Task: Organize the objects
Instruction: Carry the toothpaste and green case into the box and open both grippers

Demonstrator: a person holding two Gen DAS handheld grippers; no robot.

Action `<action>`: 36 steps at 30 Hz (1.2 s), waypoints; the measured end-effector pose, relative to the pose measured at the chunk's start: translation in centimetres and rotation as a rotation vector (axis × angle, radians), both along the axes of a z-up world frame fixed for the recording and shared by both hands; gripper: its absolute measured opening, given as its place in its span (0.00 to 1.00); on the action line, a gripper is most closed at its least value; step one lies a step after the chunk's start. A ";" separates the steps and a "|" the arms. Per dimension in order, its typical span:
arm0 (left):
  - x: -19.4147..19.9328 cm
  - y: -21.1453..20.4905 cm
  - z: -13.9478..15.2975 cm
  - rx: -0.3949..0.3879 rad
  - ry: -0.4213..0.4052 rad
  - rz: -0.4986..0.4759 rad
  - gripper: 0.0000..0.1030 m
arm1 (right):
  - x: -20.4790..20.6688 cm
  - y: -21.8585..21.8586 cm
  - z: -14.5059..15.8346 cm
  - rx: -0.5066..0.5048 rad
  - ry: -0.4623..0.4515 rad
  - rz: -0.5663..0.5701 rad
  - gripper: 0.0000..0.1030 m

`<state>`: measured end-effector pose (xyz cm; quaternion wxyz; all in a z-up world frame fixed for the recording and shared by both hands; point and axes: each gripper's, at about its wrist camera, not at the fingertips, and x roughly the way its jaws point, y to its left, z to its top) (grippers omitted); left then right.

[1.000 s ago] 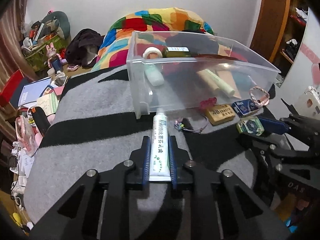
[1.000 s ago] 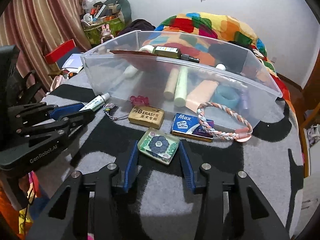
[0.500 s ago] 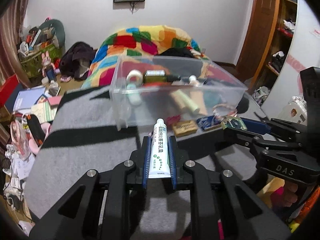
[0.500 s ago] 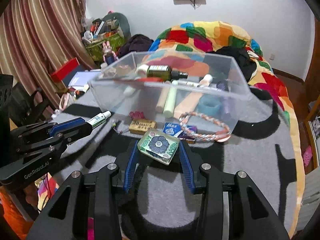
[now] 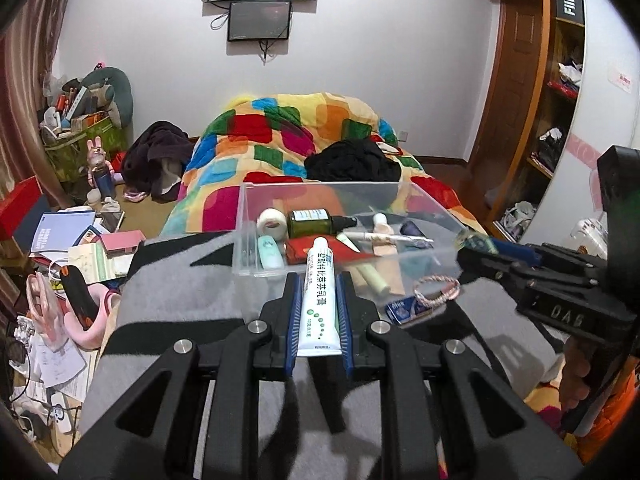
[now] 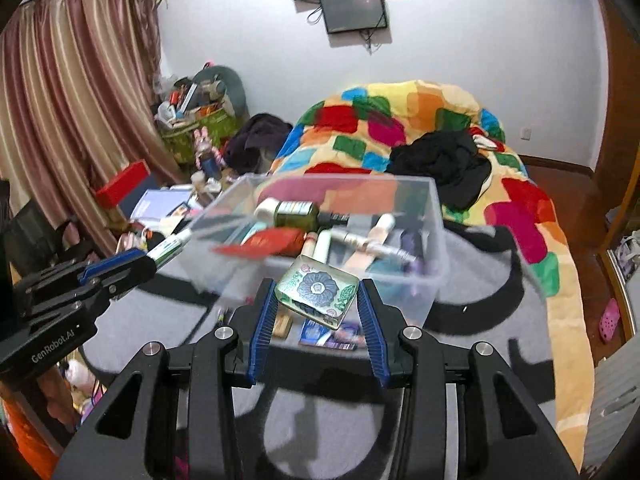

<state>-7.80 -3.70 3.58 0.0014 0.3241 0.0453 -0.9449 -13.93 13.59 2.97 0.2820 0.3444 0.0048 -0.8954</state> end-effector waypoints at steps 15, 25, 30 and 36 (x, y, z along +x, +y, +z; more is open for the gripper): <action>-7.1 -3.1 -1.9 0.045 -0.110 0.019 0.17 | -6.0 -1.9 -2.1 0.014 -0.111 -0.031 0.36; -8.8 -2.8 -2.3 0.045 -0.132 0.006 0.17 | -7.0 -4.7 -3.2 0.089 -0.135 0.030 0.37; -8.2 -2.6 -1.7 0.043 -0.117 0.001 0.17 | -6.9 -4.4 -3.0 0.092 -0.140 0.038 0.37; -6.5 -2.1 -0.8 0.043 -0.084 -0.010 0.27 | -5.9 -3.7 -2.2 0.082 -0.121 0.052 0.42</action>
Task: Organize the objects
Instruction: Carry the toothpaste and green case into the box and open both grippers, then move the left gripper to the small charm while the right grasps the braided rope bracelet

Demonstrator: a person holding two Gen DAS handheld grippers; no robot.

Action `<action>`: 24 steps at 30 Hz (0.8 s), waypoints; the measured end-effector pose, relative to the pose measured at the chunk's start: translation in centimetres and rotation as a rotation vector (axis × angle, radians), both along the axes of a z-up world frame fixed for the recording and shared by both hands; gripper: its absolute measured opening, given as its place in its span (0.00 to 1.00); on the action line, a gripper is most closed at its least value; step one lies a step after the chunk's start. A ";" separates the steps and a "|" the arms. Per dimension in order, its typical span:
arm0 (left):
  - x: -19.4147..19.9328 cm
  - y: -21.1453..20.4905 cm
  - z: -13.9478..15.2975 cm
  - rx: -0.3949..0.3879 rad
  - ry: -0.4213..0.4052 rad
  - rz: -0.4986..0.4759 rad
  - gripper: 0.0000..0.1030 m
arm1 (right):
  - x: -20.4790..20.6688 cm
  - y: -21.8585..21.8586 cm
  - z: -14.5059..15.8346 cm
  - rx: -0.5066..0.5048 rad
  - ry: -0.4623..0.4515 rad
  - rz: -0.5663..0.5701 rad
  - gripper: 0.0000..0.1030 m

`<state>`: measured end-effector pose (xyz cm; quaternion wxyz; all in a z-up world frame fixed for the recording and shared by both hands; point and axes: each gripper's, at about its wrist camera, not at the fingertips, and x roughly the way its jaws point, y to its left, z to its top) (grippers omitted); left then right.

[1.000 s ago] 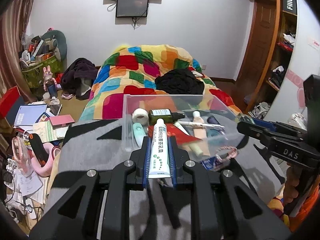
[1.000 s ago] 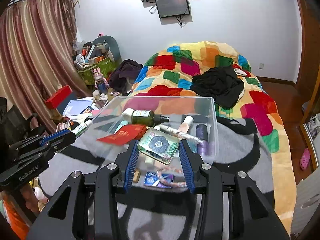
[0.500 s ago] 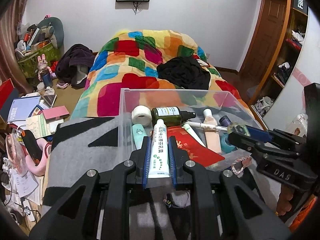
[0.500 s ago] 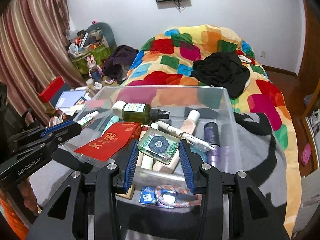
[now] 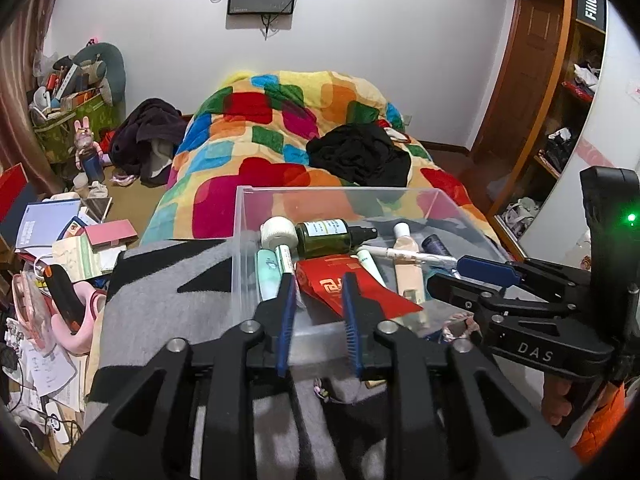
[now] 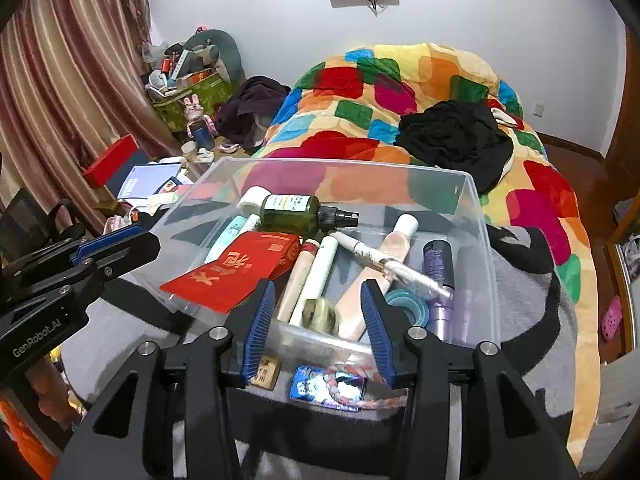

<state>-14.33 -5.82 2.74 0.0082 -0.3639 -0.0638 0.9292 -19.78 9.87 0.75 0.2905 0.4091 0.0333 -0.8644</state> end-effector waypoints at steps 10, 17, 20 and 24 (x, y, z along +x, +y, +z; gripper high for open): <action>3.1 2.2 0.7 -0.047 0.046 -0.035 0.49 | 2.4 2.4 1.9 -0.010 0.077 -0.017 0.47; 4.3 3.4 -1.8 -0.088 -0.008 -0.071 0.56 | 3.7 5.4 1.4 -0.001 0.097 -0.071 0.60; 4.1 3.4 -3.8 -0.083 -0.071 -0.079 0.56 | 3.7 6.4 0.3 0.008 0.064 -0.087 0.60; 3.2 3.2 -6.1 -0.073 -0.144 -0.065 0.56 | 3.3 7.3 -1.9 0.025 0.003 -0.113 0.60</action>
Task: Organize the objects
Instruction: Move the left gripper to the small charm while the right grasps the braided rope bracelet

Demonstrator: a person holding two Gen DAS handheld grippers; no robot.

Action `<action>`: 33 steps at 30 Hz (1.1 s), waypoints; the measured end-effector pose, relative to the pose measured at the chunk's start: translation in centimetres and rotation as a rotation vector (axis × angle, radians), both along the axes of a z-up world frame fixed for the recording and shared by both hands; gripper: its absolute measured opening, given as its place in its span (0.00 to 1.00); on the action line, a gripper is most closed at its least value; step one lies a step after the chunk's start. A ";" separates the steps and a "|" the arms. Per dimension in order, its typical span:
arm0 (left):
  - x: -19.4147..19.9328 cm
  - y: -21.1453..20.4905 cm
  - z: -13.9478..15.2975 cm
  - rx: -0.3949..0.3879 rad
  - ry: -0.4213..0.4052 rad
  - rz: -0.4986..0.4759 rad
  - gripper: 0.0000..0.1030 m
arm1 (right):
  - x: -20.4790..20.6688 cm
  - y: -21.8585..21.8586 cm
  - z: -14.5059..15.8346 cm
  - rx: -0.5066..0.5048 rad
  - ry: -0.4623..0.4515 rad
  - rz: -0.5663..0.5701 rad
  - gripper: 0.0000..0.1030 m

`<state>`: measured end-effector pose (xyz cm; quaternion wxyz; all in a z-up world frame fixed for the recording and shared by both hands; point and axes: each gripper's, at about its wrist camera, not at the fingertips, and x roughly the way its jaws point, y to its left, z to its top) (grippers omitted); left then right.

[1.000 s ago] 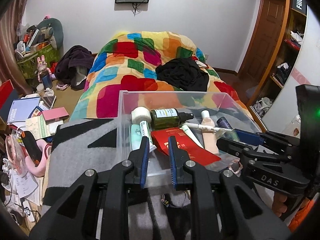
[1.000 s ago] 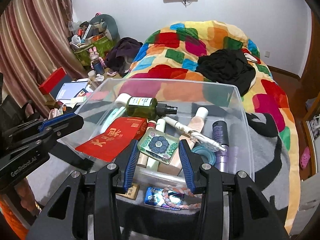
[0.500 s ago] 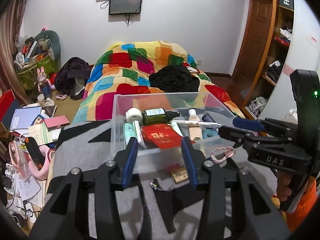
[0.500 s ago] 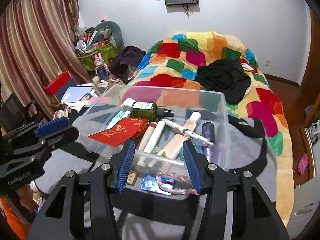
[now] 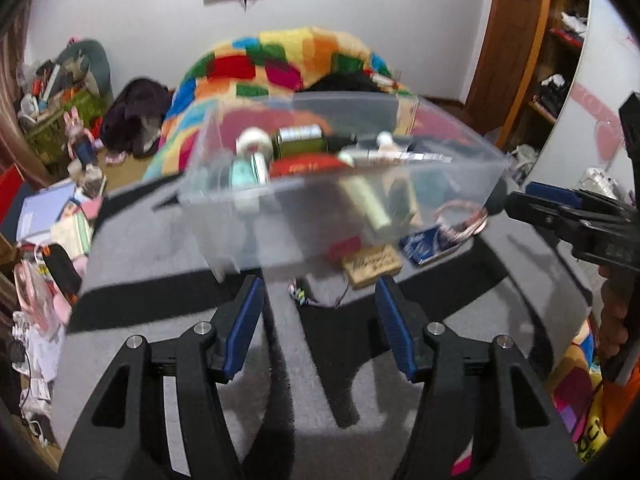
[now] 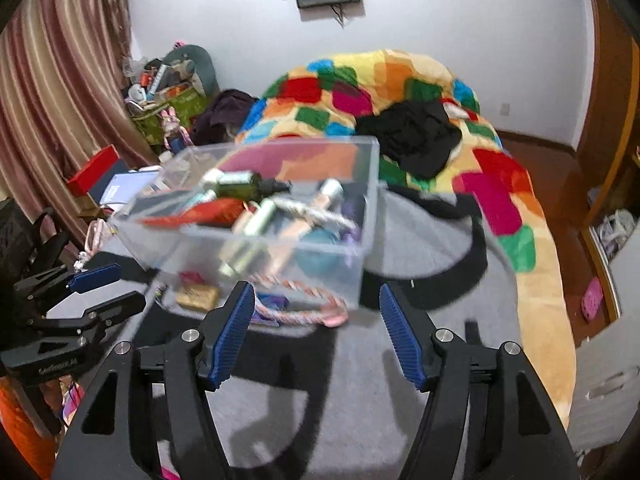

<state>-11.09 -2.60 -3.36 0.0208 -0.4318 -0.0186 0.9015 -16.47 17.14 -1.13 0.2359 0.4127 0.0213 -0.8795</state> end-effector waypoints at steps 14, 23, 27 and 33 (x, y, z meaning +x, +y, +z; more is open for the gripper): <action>-1.3 0.5 -2.7 -0.010 -0.039 -0.009 0.38 | -1.7 -0.3 -4.4 0.008 -0.110 -0.069 0.47; -0.4 0.1 -2.8 -0.008 -0.004 0.015 0.05 | -1.7 -0.4 -4.6 -0.009 -0.102 -0.106 0.13; 0.5 -0.7 -2.6 0.015 -0.004 0.033 0.03 | -1.3 -0.1 -4.5 -0.010 -0.096 -0.103 0.11; 2.4 -2.2 -2.3 0.043 -0.006 0.063 0.03 | -0.6 0.7 -4.2 -0.005 -0.079 -0.096 0.11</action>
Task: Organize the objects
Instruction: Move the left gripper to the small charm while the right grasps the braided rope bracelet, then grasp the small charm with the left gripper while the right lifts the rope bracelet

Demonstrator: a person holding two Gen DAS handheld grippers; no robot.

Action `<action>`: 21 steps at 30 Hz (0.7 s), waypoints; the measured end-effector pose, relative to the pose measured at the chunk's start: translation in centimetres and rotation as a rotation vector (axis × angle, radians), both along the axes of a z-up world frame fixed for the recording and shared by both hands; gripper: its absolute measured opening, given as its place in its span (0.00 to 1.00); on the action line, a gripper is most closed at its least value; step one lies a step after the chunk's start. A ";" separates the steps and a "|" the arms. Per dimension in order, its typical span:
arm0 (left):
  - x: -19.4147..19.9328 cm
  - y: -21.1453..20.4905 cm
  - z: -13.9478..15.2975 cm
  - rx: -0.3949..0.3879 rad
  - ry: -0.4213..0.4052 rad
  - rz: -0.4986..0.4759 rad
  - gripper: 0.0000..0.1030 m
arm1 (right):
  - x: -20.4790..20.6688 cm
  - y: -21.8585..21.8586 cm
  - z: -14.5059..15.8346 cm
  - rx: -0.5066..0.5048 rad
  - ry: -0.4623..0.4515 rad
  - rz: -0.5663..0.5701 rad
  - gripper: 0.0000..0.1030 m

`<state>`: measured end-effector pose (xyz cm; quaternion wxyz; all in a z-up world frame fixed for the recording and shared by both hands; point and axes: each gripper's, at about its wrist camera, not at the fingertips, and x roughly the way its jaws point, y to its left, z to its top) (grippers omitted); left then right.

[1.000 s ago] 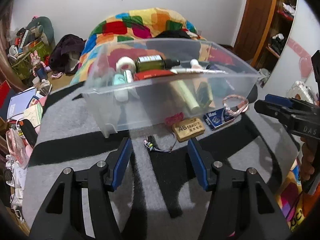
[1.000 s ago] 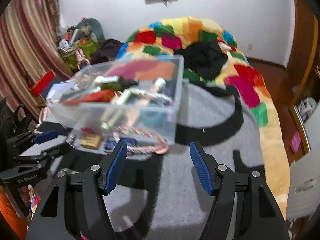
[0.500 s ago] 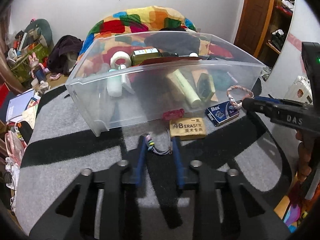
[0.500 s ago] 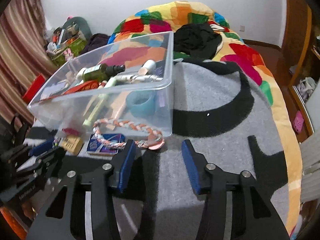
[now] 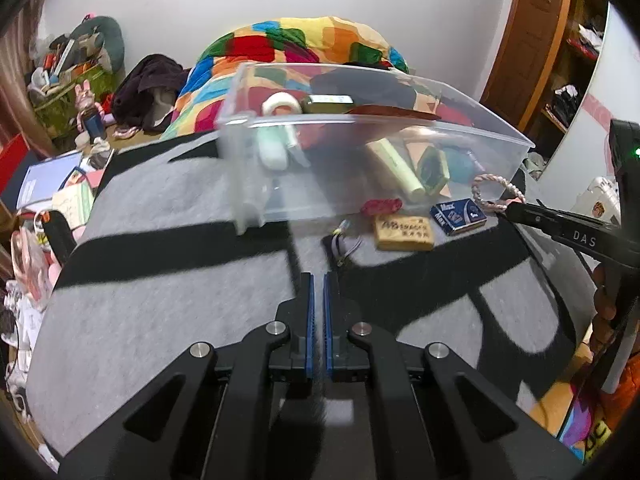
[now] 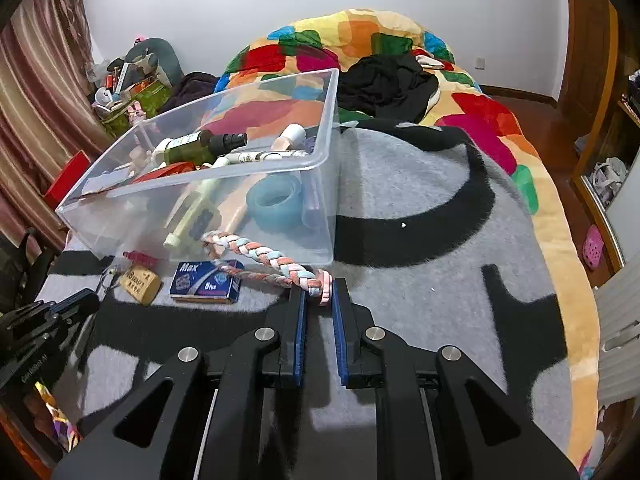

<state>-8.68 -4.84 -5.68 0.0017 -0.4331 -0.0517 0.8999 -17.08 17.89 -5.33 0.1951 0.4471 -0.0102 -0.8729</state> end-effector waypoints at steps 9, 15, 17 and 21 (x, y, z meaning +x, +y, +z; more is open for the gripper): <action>-0.1 -0.6 0.9 0.061 -0.012 -0.008 0.06 | 1.2 1.2 0.7 -0.015 -0.009 0.024 0.11; -2.7 0.1 0.4 0.083 -0.050 -0.033 0.18 | 1.1 1.1 0.5 0.003 -0.005 0.022 0.18; -3.4 0.3 0.2 0.074 -0.064 -0.035 0.18 | 0.9 1.0 0.4 0.004 -0.008 0.023 0.18; -4.7 0.5 0.2 0.076 -0.070 -0.030 0.18 | 0.5 0.6 -0.1 0.004 -0.018 0.024 0.18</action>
